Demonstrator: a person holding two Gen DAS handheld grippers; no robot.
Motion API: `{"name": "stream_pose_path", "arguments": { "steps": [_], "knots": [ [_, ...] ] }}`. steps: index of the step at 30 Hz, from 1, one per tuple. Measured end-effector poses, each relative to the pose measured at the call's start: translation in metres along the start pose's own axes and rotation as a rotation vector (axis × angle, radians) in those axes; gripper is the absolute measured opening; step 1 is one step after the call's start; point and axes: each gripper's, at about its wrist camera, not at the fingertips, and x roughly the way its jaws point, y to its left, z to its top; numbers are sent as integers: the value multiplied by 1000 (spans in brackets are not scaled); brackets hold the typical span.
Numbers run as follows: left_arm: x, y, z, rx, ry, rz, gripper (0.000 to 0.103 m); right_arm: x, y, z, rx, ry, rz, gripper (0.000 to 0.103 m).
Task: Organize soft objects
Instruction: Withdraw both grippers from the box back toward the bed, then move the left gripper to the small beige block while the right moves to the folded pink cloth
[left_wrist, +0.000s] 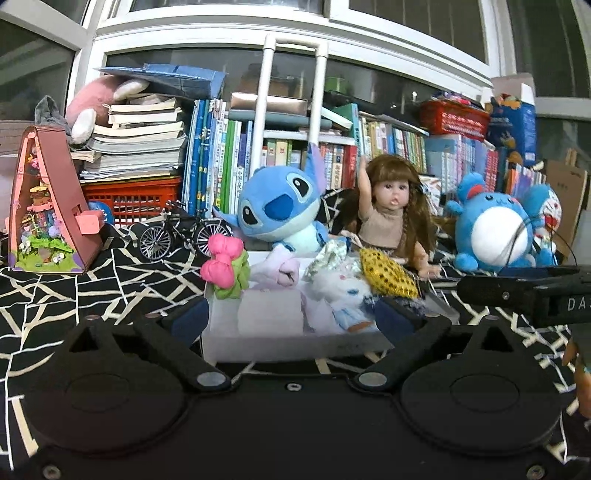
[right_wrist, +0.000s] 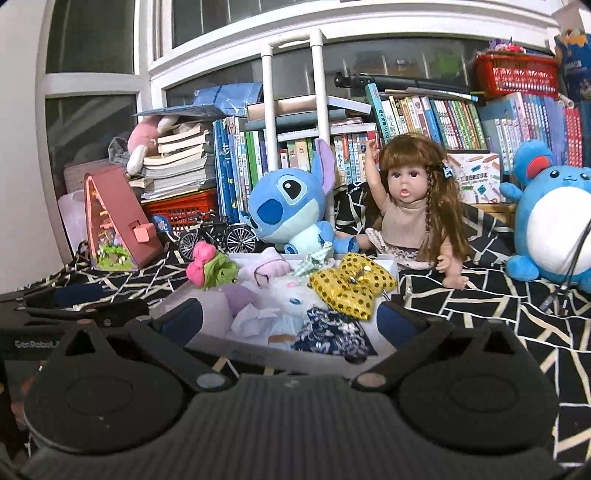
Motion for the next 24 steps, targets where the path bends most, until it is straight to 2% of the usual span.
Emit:
{"name": "stream_pose_path", "arguments": {
  "steps": [6, 14, 24],
  "knots": [
    [-11, -1, -21, 33, 37, -4, 97, -11, 3, -22, -23, 21, -23, 103],
    [0, 0, -46, 9, 126, 14, 97, -13, 11, -51, -87, 64, -59, 103],
    [11, -7, -55, -18, 179, 1, 97, -9, 12, -75, -132, 112, -102, 103]
  ]
}}
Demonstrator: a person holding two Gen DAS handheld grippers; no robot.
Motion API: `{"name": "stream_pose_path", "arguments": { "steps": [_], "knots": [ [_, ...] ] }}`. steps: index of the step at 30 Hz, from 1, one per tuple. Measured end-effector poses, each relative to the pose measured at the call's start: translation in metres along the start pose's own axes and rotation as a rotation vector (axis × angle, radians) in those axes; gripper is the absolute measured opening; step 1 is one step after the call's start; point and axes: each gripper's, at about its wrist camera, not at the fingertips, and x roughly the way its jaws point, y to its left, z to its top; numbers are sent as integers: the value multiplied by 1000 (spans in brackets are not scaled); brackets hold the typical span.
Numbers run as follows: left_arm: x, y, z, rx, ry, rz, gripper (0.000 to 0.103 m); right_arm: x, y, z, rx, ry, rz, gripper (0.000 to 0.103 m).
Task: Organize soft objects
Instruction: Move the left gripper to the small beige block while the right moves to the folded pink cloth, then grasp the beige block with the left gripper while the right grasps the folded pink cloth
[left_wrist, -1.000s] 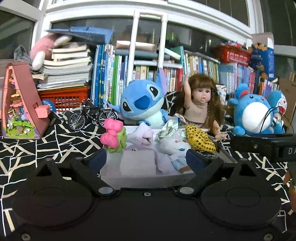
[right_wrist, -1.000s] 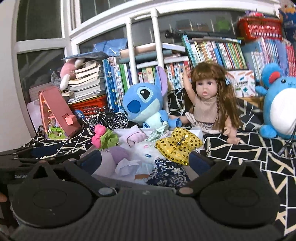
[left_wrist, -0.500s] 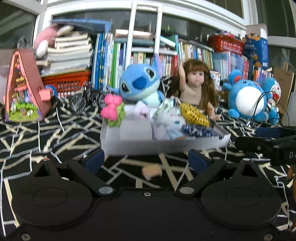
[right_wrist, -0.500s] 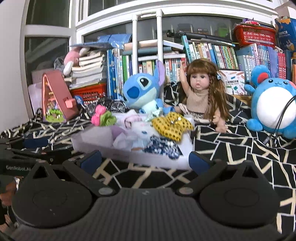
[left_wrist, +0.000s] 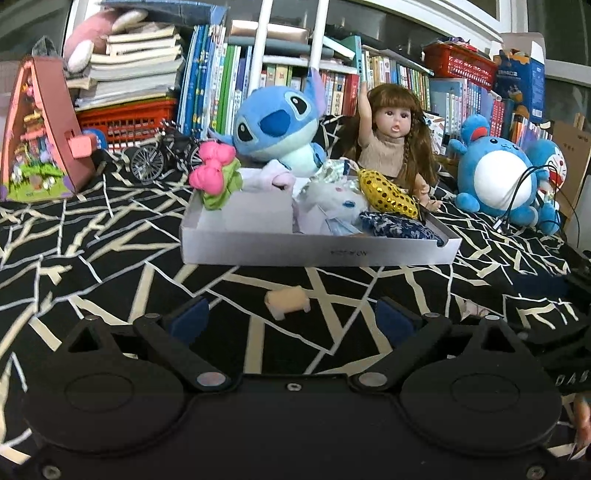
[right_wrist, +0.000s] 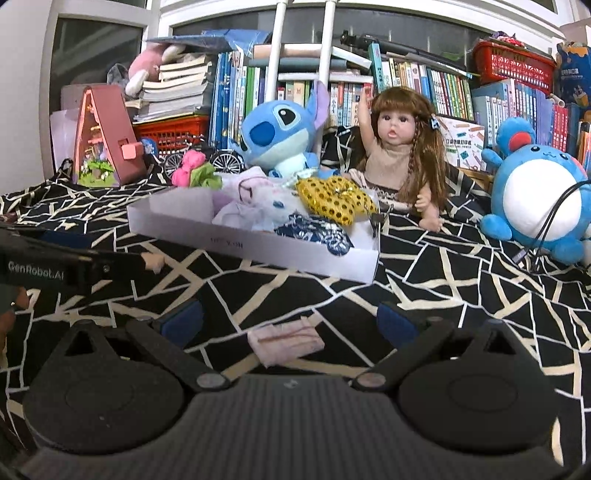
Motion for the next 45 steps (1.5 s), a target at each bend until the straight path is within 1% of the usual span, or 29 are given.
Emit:
{"name": "stream_pose_path", "arguments": {
  "steps": [5, 12, 16, 22, 25, 27, 30, 32, 35, 41, 44, 45],
  "knots": [
    [9, -4, 1, -36, 27, -7, 96, 4, 0, -5, -4, 12, -8, 103],
    [28, -7, 1, -88, 92, 15, 92, 9, -2, -5, 13, 45, -10, 103],
    [30, -11, -1, -61, 91, 34, 92, 12, 1, -5, -1, 62, -17, 103],
    [33, -15, 0, -44, 103, 53, 92, 15, 10, -5, -56, 81, -39, 103],
    [34, -19, 0, -26, 111, 72, 90, 15, 12, -6, -70, 84, -42, 103],
    [35, -20, 1, -24, 117, 85, 87, 16, 11, -5, -70, 89, -41, 103],
    [37, -19, 5, -55, 120, 89, 77, 17, 10, -5, -62, 96, -37, 103],
    [39, -16, 9, -82, 120, 85, 63, 17, 9, -5, -56, 98, -33, 103],
    [41, -13, 13, -107, 118, 82, 49, 17, 8, -5, -50, 99, -30, 103],
    [45, -12, 16, -102, 127, 74, 39, 16, 9, -6, -55, 90, -26, 103],
    [45, -14, 16, -98, 129, 74, 31, 15, 9, -6, -56, 88, -17, 103],
    [45, -14, 16, -97, 130, 73, 31, 15, 9, -5, -54, 88, -14, 102]
  ]
}}
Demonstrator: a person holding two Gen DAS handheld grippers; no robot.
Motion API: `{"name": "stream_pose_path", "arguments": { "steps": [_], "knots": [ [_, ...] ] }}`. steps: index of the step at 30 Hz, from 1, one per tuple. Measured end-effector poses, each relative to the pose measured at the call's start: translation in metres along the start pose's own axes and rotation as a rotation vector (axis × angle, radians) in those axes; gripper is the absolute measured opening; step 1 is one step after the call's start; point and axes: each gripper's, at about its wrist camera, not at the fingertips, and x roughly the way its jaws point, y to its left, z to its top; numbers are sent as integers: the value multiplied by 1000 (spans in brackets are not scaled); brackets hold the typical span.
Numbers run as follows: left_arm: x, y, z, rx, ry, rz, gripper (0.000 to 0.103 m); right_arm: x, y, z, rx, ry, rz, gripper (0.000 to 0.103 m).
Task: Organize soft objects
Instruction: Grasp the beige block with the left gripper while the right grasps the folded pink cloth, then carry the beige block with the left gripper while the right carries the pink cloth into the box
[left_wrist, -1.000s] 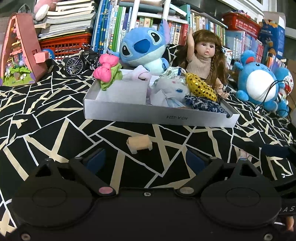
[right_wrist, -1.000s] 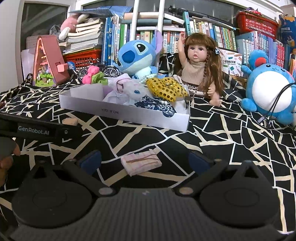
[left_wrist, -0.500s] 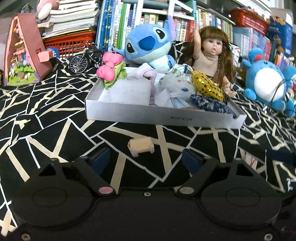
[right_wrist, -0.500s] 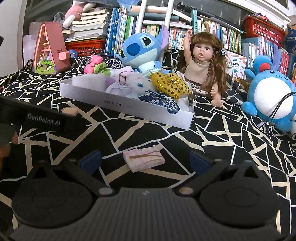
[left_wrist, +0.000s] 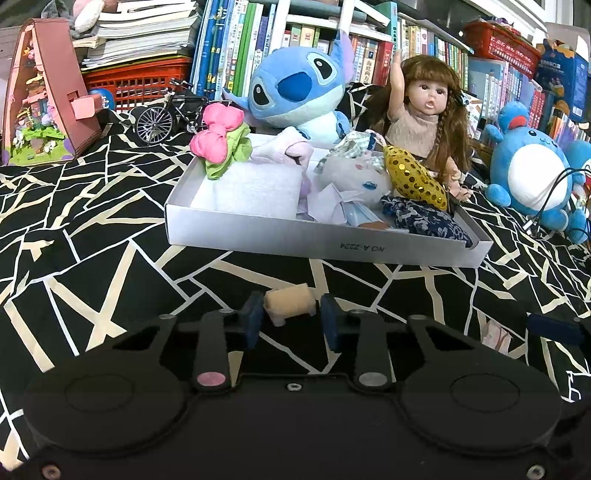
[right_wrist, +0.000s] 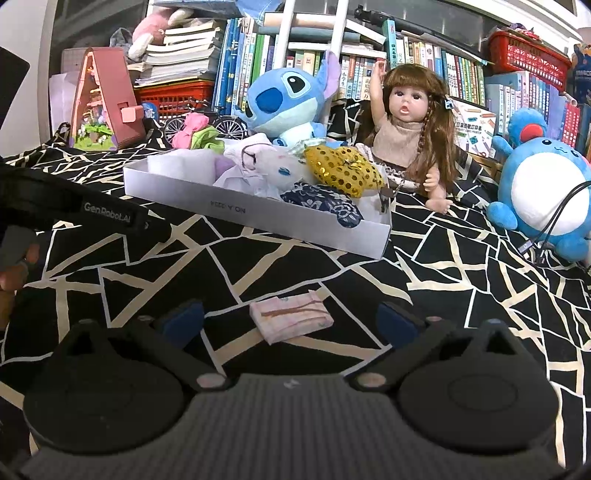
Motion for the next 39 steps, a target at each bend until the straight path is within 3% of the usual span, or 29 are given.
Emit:
{"name": "stream_pose_path", "arguments": {
  "steps": [22, 35, 39],
  "knots": [
    [-12, -4, -11, 79, -7, -23, 28, 1, -8, -2, 64, 11, 54, 85],
    [-20, -5, -18, 128, -20, -30, 28, -1, -13, -5, 111, -7, 63, 53],
    [-24, -7, -21, 145, -24, -32, 28, -2, -13, -4, 121, -10, 54, 53]
  ]
}}
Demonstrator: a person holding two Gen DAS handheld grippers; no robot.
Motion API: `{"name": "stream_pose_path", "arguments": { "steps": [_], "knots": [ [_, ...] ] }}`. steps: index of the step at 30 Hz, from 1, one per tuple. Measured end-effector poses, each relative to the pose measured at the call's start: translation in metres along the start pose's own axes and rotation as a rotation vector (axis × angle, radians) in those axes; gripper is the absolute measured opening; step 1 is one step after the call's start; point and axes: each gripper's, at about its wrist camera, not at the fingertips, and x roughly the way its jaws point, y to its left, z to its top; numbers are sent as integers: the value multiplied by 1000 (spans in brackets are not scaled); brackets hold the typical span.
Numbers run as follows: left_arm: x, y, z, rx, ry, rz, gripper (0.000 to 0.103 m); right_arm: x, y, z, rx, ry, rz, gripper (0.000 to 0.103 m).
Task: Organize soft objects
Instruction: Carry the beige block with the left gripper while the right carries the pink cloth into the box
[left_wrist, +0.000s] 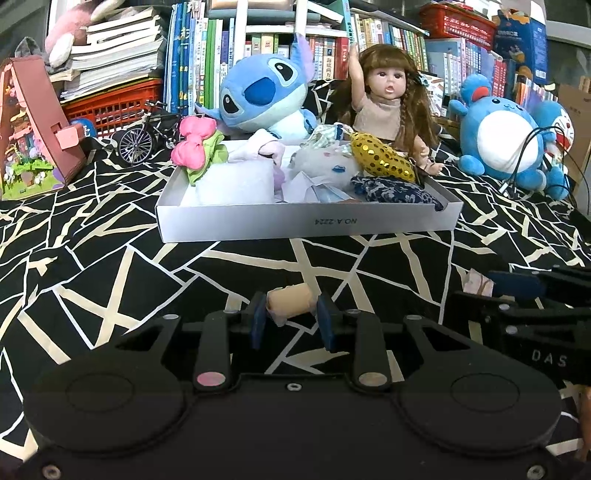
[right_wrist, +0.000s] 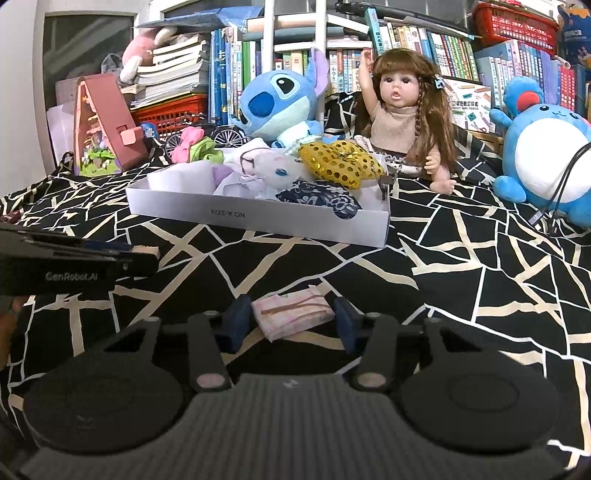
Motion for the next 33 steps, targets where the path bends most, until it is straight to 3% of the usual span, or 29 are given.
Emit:
{"name": "stream_pose_path", "arguments": {
  "steps": [9, 10, 11, 12, 15, 20, 24, 28, 33],
  "knots": [
    [-7, -3, -6, 28, -7, 0, 29, -4, 14, -1, 73, 29, -94, 57],
    [-8, -2, -6, 29, -7, -1, 29, -5, 15, -1, 81, 34, -90, 60],
    [-9, -2, -7, 30, -8, -1, 31, -7, 16, 0, 83, 41, -80, 72],
    [-10, -1, -7, 31, -9, -1, 32, -9, 17, 1, 85, 49, -60, 76],
    [-14, 2, -9, 36, -13, 1, 37, -17, 19, 3, 73, 54, -1, 78],
    [-15, 6, -9, 25, -24, 13, 48, -21, 21, 8, 45, 30, -55, 79],
    [-14, 7, -7, -4, -34, 18, 51, -16, 19, 8, 81, 37, -62, 79],
    [-11, 5, -7, -26, -29, 19, 49, -14, 27, 4, 46, 19, -114, 78],
    [-8, 4, -8, -50, -29, 30, 29, -14, 33, 2, 25, -7, -170, 77]
  ]
}}
